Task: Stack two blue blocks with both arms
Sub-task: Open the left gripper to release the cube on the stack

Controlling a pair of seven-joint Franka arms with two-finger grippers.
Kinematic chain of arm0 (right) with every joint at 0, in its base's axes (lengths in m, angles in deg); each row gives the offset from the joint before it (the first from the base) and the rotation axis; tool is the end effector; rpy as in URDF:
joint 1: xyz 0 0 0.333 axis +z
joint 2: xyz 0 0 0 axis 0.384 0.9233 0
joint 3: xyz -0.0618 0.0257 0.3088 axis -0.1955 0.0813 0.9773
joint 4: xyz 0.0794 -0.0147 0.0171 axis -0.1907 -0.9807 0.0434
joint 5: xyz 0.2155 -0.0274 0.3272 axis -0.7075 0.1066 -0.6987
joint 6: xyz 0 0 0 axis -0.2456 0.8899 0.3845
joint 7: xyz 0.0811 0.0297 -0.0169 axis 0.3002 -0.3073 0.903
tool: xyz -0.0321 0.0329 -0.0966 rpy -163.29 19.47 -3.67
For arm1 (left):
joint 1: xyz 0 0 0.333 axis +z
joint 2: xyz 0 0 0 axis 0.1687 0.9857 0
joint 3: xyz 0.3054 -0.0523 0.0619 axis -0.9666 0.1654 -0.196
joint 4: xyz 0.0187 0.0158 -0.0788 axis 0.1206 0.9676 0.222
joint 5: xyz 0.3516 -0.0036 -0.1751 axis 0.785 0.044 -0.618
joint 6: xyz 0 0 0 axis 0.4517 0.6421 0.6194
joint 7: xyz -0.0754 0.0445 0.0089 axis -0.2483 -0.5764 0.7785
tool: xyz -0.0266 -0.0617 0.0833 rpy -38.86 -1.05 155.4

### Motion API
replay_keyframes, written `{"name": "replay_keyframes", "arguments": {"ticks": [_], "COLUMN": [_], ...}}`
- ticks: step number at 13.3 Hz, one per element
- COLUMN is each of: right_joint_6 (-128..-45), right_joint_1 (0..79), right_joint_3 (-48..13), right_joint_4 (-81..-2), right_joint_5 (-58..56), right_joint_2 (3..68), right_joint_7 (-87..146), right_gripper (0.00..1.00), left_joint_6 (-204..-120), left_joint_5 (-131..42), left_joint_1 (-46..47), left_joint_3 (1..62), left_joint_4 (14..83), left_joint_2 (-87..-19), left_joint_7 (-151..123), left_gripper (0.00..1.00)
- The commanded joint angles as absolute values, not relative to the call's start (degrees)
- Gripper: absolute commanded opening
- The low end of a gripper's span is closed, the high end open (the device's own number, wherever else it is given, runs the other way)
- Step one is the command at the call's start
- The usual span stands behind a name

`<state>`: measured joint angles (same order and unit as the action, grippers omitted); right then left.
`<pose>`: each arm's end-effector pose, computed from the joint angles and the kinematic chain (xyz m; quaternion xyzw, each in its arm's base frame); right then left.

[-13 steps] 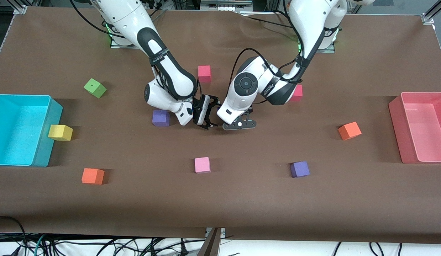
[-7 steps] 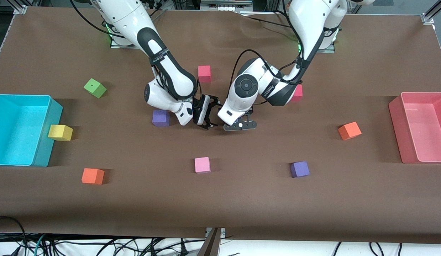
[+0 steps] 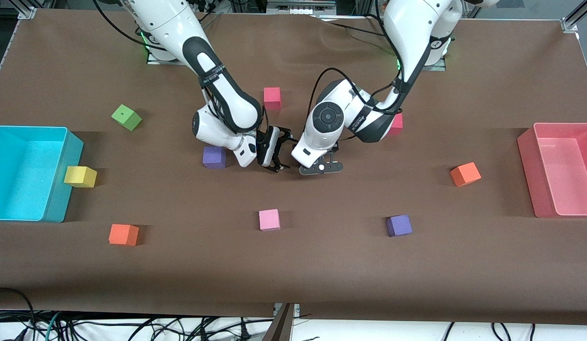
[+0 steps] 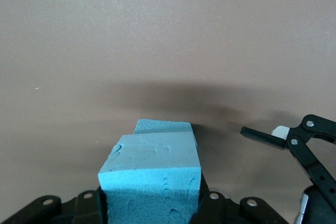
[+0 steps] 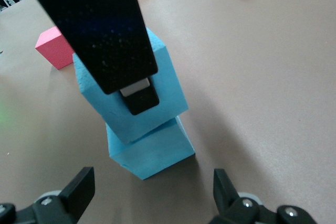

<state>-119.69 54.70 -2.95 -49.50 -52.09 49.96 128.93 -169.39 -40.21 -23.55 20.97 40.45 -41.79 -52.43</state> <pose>0.4883 0.3946 0.1568 -0.7692 -0.4840 -0.2233 0.3524 0.5244 -0.4461 0.2533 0.9943 0.0679 -0.0768 0.0300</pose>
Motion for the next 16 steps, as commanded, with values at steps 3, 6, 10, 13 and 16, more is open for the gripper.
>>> {"name": "replay_keyframes", "arguments": {"ticks": [3,6,10,13,16], "right_joint_6": [-119.09,-119.09,-119.0,-118.48,-109.81], "right_joint_1": [54.04,54.04,53.87,53.34,53.25], "right_joint_3": [-2.43,-2.43,-2.7,-3.48,-8.92], "right_joint_4": [-49.1,-49.1,-49.97,-51.47,-54.28], "right_joint_5": [-53.57,-53.57,-53.49,-53.22,-51.65], "right_joint_2": [50.02,50.02,49.49,47.74,43.79], "right_joint_7": [130.65,130.65,130.65,131.18,130.83], "right_gripper": [1.0,1.0,1.0,1.0,1.0], "left_joint_6": [-169.74,-169.48,-168.95,-168.77,-165.27], "left_joint_5": [-40.07,-40.07,-40.16,-40.24,-40.86], "left_joint_1": [-24.3,-24.3,-23.34,-21.24,-16.85], "left_joint_3": [20.2,20.29,20.21,20.29,20.64], "left_joint_4": [40.83,40.83,40.83,40.92,41.44], "left_joint_2": [-42.05,-42.31,-44.85,-47.05,-51.69], "left_joint_7": [-53.29,-53.29,-53.03,-52.68,-52.24], "left_gripper": [1.0,1.0,1.0,1.0,1.0]}}
